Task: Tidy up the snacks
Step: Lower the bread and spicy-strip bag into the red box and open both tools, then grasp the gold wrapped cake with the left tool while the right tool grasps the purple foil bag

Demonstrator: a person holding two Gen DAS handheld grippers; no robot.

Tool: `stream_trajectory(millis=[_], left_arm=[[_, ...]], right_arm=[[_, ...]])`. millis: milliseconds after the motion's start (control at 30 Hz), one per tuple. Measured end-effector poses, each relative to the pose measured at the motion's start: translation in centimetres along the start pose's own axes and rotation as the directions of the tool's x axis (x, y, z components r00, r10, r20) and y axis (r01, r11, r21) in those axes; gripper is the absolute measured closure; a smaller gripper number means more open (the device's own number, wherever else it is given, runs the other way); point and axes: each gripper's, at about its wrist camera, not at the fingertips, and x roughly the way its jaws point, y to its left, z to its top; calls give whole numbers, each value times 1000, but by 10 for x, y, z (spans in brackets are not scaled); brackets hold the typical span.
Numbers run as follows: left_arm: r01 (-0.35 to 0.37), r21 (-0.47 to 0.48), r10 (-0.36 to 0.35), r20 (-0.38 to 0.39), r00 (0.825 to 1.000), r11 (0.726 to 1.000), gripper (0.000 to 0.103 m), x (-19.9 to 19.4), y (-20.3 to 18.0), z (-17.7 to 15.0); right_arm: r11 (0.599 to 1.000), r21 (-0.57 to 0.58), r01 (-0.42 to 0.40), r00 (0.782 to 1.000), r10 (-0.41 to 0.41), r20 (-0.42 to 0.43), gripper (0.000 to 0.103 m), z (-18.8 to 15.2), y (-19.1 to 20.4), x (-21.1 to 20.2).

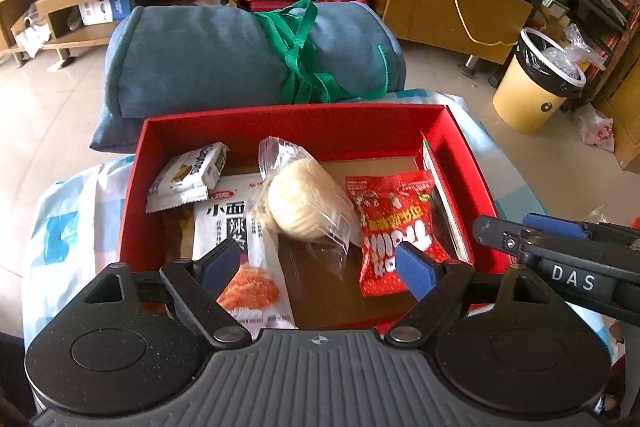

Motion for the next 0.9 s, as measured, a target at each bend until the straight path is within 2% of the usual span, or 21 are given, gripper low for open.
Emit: stream_trajectory(millis=[467, 733, 900], left_arm=[[34, 34, -33, -25, 999, 999, 14, -17, -13, -39], [67, 50, -63, -73, 995, 997, 14, -19, -19, -64], [78, 51, -74, -74, 995, 996, 14, -23, -20, -70]], right_arm=[[1000, -4, 2, 999, -2, -53, 49, -58, -4, -29], [1000, -11, 10, 988, -11, -152, 47, -102, -5, -31], [999, -44, 10, 979, -19, -202, 42, -122, 2, -26]])
